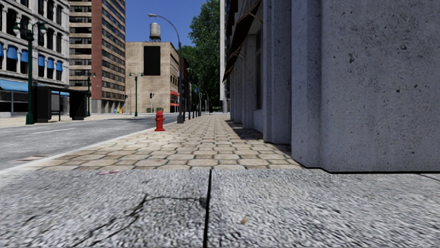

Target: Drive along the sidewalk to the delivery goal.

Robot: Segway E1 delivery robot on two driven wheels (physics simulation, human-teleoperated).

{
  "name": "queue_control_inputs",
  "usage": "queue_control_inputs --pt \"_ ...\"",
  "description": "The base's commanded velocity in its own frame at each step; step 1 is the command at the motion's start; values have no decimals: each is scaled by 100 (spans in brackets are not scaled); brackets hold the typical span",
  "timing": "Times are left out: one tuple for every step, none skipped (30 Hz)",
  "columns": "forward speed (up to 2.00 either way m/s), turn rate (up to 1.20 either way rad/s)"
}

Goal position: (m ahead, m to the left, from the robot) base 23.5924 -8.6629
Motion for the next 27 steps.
queue_control_inputs --pt "200 0" --pt "200 0" --pt "200 0" --pt "200 0" --pt "200 0" --pt "200 0" --pt "200 0" --pt "200 0" --pt "200 0" --pt "200 0" --pt "200 0" --pt "200 0" --pt "200 0" --pt "200 0" --pt "200 0" --pt "200 0" --pt "200 0" --pt "200 0" --pt "200 0" --pt "200 0" --pt "200 0" --pt "200 0" --pt "200 0" --pt "200 0" --pt "200 0" --pt "200 0" --pt "200 0"
